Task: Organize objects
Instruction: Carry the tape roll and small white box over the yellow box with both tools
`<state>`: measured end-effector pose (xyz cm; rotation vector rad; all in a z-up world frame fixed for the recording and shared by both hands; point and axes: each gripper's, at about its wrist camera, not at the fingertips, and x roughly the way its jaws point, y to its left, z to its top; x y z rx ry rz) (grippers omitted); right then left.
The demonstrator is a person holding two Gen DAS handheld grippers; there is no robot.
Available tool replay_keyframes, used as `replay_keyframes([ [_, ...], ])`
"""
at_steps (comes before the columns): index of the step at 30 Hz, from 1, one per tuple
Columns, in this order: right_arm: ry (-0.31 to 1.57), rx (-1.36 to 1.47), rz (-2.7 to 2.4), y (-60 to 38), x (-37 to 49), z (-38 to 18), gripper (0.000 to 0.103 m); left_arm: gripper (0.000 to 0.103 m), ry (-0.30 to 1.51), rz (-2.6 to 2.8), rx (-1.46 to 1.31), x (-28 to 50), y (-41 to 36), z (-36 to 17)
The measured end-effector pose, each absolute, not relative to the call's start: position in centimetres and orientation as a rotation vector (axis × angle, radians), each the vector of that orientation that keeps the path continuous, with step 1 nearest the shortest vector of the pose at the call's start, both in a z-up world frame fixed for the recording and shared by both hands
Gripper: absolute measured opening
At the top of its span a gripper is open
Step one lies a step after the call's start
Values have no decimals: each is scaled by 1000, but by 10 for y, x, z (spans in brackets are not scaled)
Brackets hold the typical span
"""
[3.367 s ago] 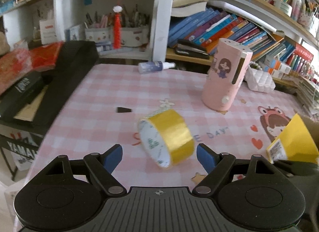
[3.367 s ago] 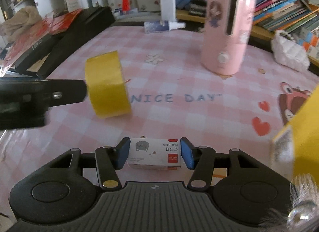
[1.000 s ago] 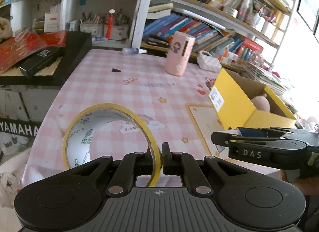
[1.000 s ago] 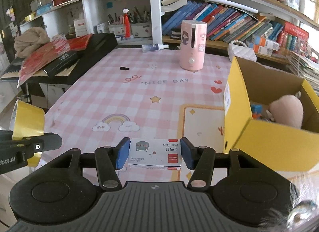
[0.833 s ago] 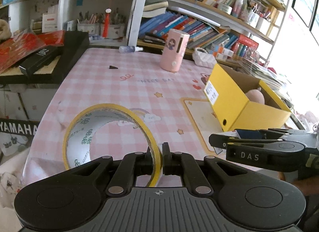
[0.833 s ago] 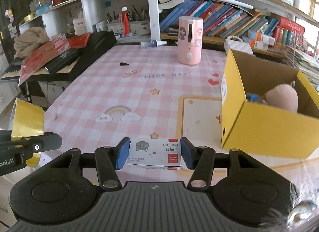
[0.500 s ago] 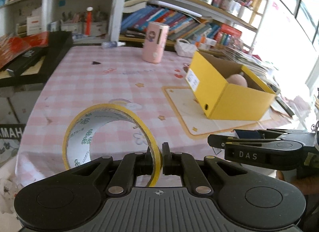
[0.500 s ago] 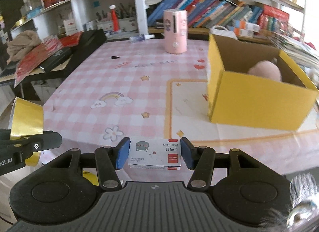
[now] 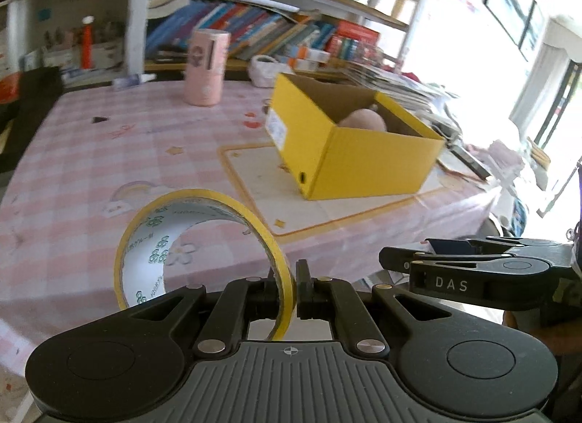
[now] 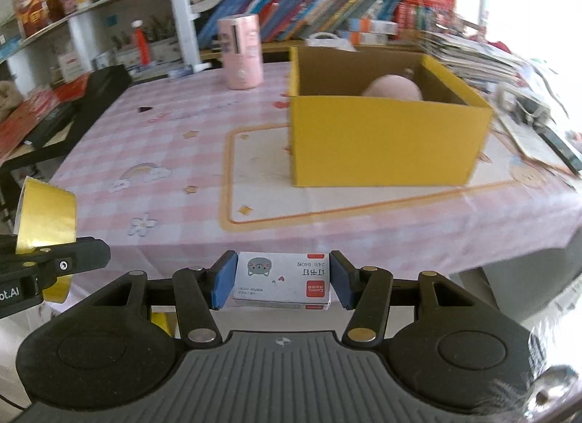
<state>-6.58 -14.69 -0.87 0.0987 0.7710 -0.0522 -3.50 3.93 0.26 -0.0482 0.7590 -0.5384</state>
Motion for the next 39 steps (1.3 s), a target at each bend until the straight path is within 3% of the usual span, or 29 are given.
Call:
replay_keyframes([
  [18, 761, 179, -216, -211, -82, -9, 52, 6, 751, -687, 30, -19, -27, 5],
  [39, 698, 151, -174, -277, -19, 13, 52, 6, 631, -643, 41, 34, -88, 32],
])
